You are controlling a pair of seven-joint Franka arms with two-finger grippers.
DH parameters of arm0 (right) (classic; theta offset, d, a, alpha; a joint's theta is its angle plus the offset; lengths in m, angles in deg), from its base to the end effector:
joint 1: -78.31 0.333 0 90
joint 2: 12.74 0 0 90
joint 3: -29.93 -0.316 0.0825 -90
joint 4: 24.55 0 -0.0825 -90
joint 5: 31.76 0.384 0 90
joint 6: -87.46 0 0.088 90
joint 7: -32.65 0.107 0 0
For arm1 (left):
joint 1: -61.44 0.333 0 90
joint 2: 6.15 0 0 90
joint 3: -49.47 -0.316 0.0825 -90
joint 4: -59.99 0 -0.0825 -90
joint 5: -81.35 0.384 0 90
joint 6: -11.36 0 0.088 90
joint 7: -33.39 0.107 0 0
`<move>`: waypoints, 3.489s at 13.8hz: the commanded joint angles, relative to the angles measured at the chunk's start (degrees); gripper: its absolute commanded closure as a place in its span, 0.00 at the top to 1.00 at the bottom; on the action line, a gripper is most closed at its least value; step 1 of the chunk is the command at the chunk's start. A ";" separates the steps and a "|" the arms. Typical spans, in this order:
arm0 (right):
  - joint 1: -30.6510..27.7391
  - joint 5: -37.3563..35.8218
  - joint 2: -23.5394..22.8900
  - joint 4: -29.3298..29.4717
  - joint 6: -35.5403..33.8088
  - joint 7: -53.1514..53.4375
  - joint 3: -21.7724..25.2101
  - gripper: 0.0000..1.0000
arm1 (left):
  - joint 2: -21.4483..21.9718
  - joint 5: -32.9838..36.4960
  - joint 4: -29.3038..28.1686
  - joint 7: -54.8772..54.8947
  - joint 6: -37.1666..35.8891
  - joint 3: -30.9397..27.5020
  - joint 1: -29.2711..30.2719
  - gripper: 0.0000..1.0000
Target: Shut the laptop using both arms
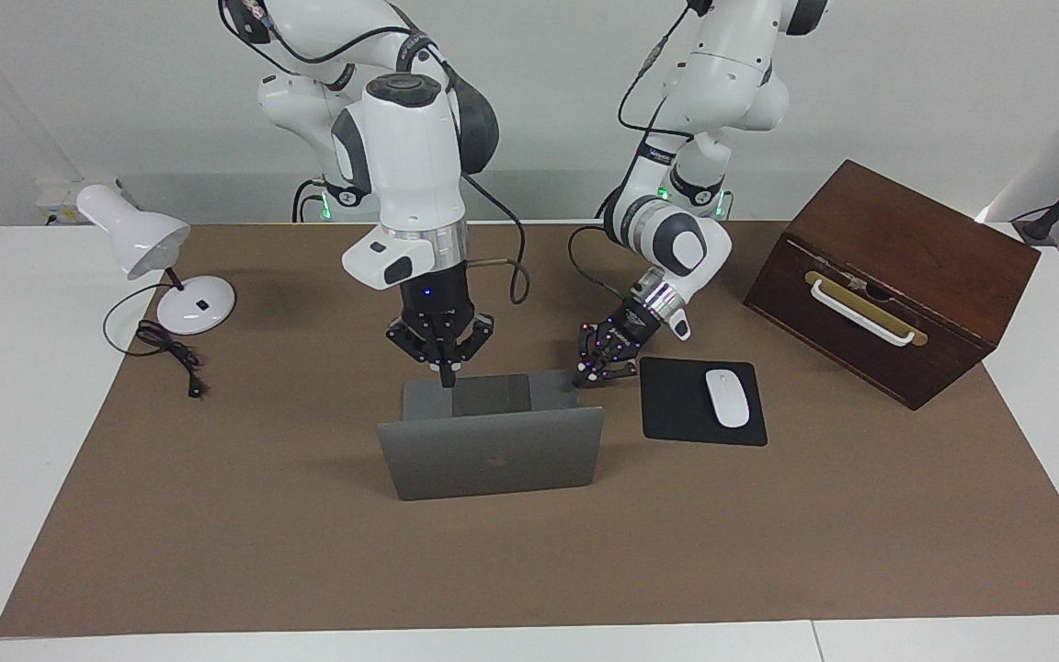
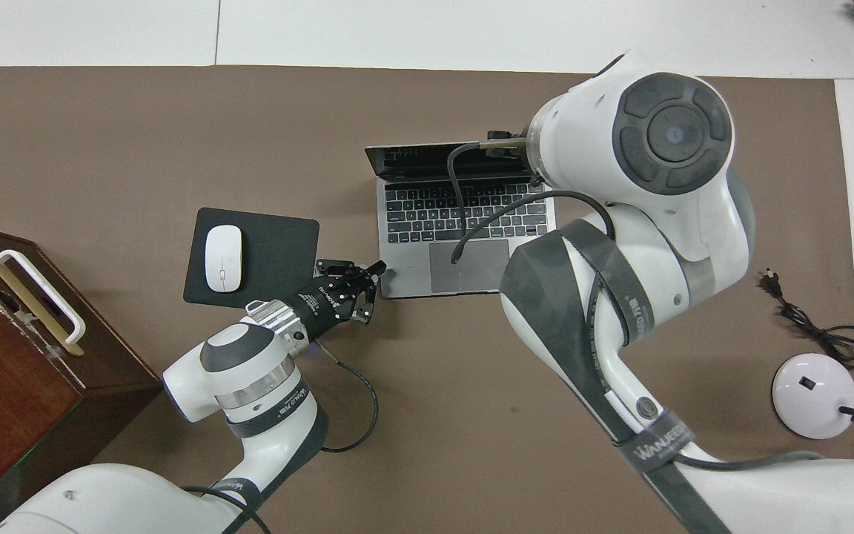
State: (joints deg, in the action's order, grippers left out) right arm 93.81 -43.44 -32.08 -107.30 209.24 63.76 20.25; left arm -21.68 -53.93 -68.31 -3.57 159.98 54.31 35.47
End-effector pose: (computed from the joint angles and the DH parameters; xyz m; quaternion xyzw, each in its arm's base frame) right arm 0.6388 0.2706 0.5362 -0.9823 0.0225 -0.1846 0.0217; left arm 0.4595 -0.2588 0.2354 0.3313 0.7881 -0.2824 0.4352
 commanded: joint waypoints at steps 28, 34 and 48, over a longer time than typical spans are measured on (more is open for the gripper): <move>2.52 -7.83 -14.15 12.52 6.45 1.59 -0.16 0.00 | -3.27 -1.83 1.21 3.39 0.09 -0.89 -1.88 0.00; 2.79 -7.03 -13.45 9.19 5.49 1.50 -0.25 0.00 | -3.36 -1.83 1.13 3.39 0.52 -0.80 -1.88 0.00; 2.61 -0.70 -11.60 5.23 3.81 1.59 -0.60 0.00 | -3.62 -1.91 1.13 3.39 1.32 -0.80 -1.97 0.00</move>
State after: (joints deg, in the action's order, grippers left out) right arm 96.71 -45.14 -45.65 -99.24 213.25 63.97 19.97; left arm -23.04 -54.51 -68.15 -1.45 160.01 54.17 34.79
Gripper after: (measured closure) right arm 0.991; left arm 0.991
